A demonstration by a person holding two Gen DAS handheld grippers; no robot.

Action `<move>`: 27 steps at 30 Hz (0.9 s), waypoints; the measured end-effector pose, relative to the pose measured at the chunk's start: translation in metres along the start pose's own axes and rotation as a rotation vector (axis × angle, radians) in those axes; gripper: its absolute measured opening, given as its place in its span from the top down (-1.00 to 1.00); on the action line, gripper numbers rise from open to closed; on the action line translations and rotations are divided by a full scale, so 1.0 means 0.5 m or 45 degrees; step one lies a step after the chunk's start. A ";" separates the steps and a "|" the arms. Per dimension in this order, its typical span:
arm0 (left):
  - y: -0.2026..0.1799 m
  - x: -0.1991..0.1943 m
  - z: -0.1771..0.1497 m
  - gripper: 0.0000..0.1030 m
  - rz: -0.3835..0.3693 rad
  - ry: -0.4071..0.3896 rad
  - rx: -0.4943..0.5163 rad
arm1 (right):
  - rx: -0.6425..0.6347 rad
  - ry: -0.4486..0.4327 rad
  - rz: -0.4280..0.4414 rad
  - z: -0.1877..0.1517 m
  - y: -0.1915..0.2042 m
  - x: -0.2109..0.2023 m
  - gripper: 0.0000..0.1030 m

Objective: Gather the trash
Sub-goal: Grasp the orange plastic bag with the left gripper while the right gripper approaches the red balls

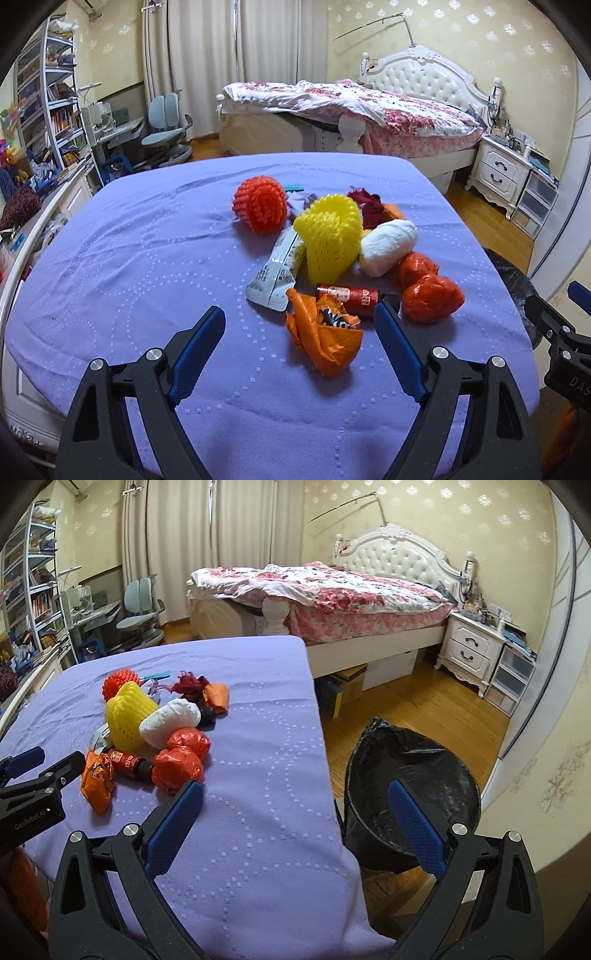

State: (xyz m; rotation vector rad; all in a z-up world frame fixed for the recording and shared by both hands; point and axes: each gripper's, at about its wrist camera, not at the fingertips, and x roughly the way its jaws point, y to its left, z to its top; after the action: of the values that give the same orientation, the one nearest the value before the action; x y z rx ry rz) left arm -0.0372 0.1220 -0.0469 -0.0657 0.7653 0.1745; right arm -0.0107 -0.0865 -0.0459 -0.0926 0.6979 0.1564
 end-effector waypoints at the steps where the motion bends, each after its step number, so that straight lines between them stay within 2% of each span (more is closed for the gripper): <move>1: -0.005 0.009 0.001 -0.60 -0.003 0.012 0.000 | 0.000 0.009 0.006 0.000 0.000 0.004 -0.88; 6: -0.022 0.032 -0.006 -0.59 -0.005 0.046 0.026 | 0.005 0.055 0.031 -0.007 0.002 0.027 -0.78; 13: -0.017 0.059 -0.020 0.13 -0.051 0.138 0.036 | -0.001 0.080 0.064 -0.013 0.008 0.040 -0.77; 21: -0.015 0.032 -0.023 0.19 -0.058 0.094 0.045 | -0.047 0.072 0.129 -0.005 0.045 0.038 -0.74; 24: -0.007 0.016 -0.019 0.19 -0.042 0.063 0.040 | -0.066 0.081 0.178 0.003 0.065 0.044 -0.52; 27: 0.009 0.010 -0.012 0.19 -0.025 0.043 0.022 | -0.083 0.079 0.201 0.010 0.084 0.051 -0.51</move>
State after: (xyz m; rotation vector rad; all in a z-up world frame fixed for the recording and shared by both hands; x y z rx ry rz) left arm -0.0388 0.1261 -0.0546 -0.0598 0.7998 0.1483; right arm 0.0043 -0.0415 -0.0600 -0.1051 0.7624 0.3291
